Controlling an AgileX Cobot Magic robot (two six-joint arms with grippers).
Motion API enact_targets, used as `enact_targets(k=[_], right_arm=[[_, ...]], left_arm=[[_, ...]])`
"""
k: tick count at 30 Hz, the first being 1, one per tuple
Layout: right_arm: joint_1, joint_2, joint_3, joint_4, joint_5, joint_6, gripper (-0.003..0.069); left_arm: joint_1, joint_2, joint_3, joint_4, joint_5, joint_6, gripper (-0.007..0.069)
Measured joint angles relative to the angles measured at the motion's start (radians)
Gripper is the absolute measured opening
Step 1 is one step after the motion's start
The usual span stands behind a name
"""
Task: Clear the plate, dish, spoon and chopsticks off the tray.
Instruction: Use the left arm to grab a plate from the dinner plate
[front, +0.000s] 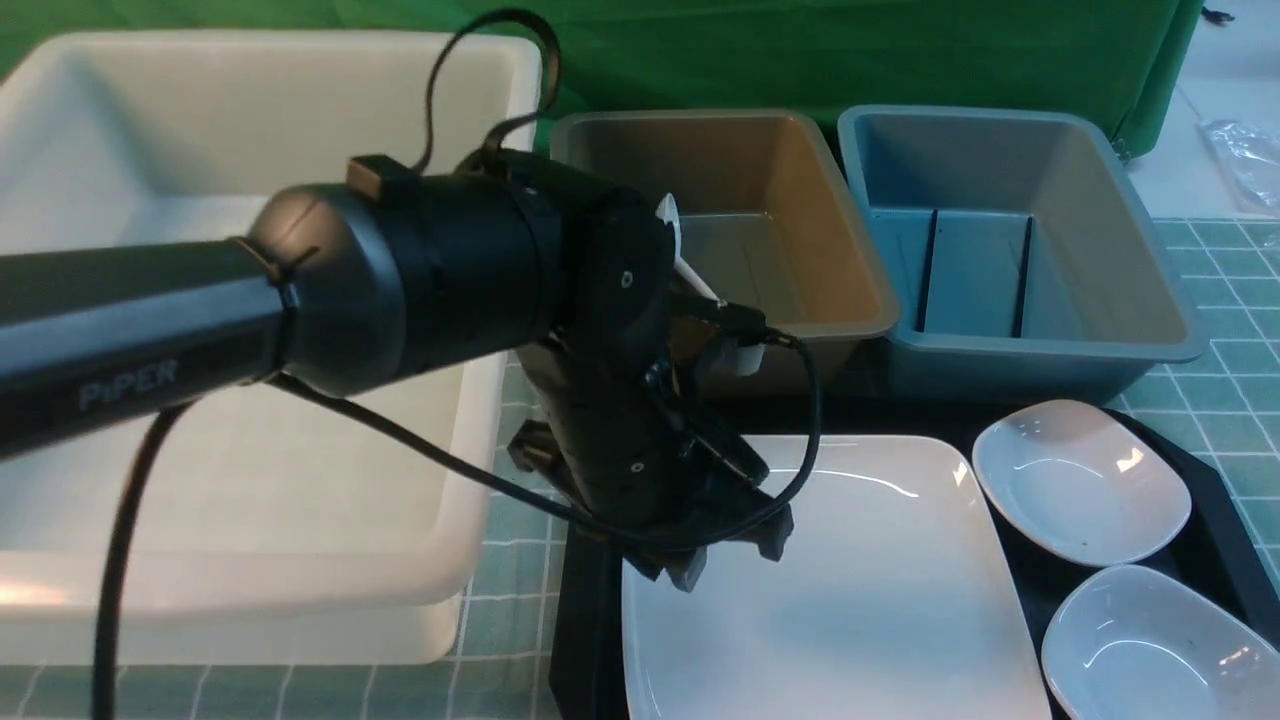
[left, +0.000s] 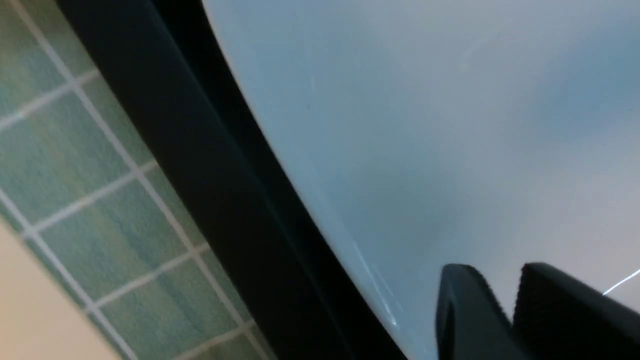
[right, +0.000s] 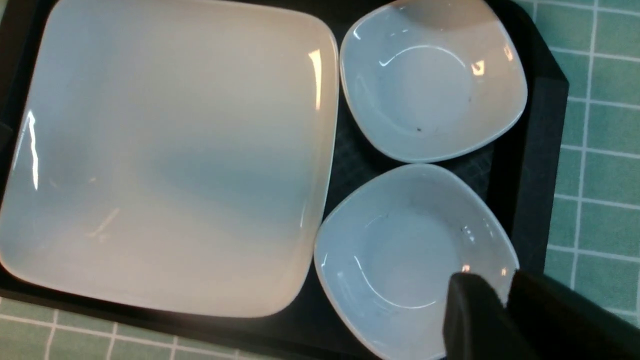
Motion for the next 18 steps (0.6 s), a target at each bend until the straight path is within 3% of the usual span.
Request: enact_targets(k=[9, 12, 18], right_arm=[[0.0, 0.0, 0.024, 0.006, -0.058, 0.0, 0.0143], [0.0, 0.0, 0.024, 0.012, -0.072, 0.0, 0.0143], [0.0, 0.0, 0.024, 0.013, -0.09, 0.0, 0.0143]], left_arm=[[-0.002, 0.041, 0.006, -0.08, 0.137, -0.094, 0.0539], [-0.002, 0.042, 0.034, -0.124, 0.137, -0.102, 0.0595], [-0.003, 0.044, 0.107, -0.16, 0.097, -0.123, 0.0578]])
